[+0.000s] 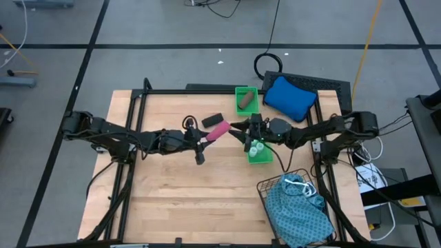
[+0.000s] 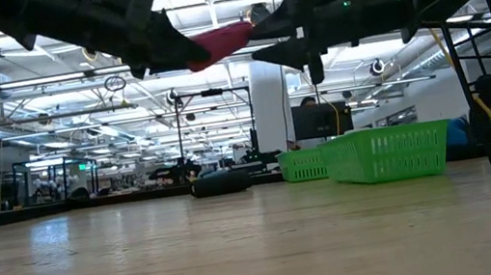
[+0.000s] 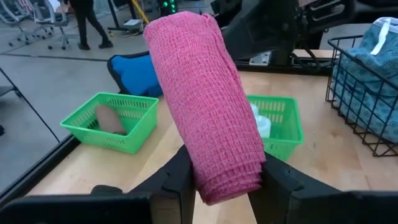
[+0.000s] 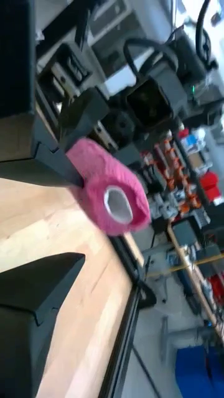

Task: Pick & Place Medicine items
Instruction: Put the pink bandage into the top green bin

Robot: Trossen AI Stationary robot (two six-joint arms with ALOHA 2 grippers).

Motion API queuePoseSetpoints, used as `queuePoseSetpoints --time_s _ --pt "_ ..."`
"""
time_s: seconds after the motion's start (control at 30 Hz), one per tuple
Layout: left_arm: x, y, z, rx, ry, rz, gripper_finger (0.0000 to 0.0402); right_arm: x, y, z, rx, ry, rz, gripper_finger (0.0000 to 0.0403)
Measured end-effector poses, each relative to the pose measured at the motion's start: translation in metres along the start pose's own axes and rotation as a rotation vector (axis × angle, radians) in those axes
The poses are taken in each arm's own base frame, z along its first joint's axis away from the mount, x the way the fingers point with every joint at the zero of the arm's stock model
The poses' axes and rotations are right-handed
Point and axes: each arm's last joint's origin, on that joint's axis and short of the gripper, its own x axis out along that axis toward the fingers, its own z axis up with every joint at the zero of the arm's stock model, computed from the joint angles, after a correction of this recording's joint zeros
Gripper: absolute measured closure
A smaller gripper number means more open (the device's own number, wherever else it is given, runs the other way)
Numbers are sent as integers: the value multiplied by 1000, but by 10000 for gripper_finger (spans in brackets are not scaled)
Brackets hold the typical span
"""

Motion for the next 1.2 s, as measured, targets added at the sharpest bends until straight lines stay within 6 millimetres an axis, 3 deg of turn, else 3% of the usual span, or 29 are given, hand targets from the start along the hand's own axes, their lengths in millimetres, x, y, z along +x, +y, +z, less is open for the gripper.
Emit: queuePoseSetpoints --time_s 0.5,0.87,1.2 --pt "0 0 4 2 -34 7 282 4 10 6 4 -71 131 228" --pt "0 2 7 20 -65 54 282 12 14 16 10 -105 100 130" --pt "-1 2 15 49 -145 77 282 12 12 17 38 -135 43 122"
